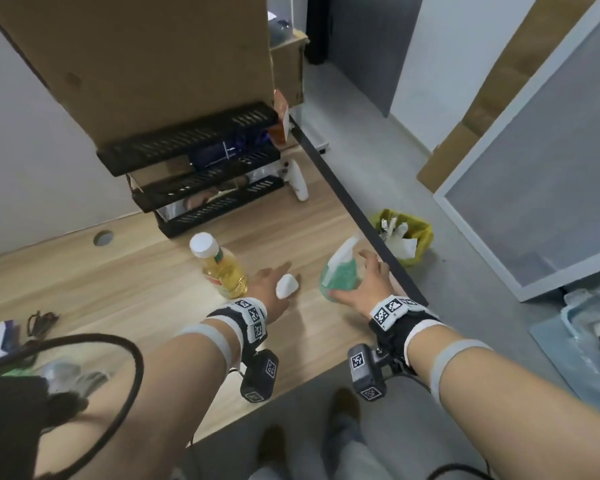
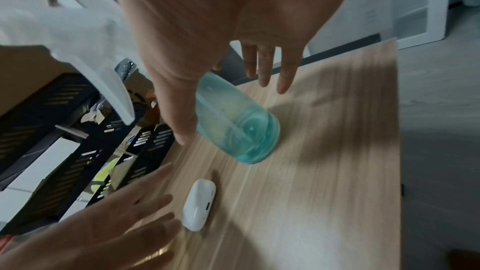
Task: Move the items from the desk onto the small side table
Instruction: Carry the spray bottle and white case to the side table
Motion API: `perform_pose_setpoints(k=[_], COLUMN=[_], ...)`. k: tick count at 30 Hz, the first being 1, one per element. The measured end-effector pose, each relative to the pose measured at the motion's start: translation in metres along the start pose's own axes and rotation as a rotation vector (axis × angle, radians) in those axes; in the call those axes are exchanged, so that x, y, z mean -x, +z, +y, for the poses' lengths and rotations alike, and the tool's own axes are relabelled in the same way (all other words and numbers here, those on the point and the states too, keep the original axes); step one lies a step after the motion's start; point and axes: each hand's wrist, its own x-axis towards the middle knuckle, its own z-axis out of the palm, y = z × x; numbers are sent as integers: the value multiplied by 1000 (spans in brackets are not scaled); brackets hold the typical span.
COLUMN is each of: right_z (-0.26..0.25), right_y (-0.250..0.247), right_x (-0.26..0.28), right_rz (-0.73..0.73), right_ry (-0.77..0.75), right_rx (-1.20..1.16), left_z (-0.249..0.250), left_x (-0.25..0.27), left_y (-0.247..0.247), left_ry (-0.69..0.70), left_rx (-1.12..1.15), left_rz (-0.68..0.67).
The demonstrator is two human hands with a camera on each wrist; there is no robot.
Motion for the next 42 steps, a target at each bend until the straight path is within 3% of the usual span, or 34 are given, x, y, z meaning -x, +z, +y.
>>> perform_pose_setpoints(k=[4,10,14,16,20,22,24,27,32,35,38,40,42], right_z=[3,3,13,19,47,64,86,129,200,250,287,311,332], right_y=[2,7,0,-11,-43,-58,-72,-89,-99,-91,-76,-62,-47], right_x=[-26,-37,-29,-16,28,54,88,149,262,339,401,444,489], right_rz=[-33,-16,29,75,303,415,533,743,945,1036,1068,1127,1154], right_ry=[-111,-148,-101,1,141,200,272,414,719,897,977,989,906], right_rx=[-40,-6,-125,-245,-407,-470,-518,-565,-672,-792,-902,-980,-1088], left_z=[6,10,17,27,72,101,136,192,270,304,319,321,321], left_x=[-21,-33,-40,-43,-34,-24,-9,33,131,200,264,307,342], left_y=[15,30,33,35,45,53,67,103,177,237,295,332,368], left_ry=[-11,-68,-85,-59,132,224,369,542,839,1082,1266,1331,1325], left_rx=[-141,-112,-70,32,227,221,132,-11,-343,-640,-802,-863,-864], left_rz=[27,152,63,-14,-232,-343,-489,-812,-1095,-1036,-981,-990,-1066])
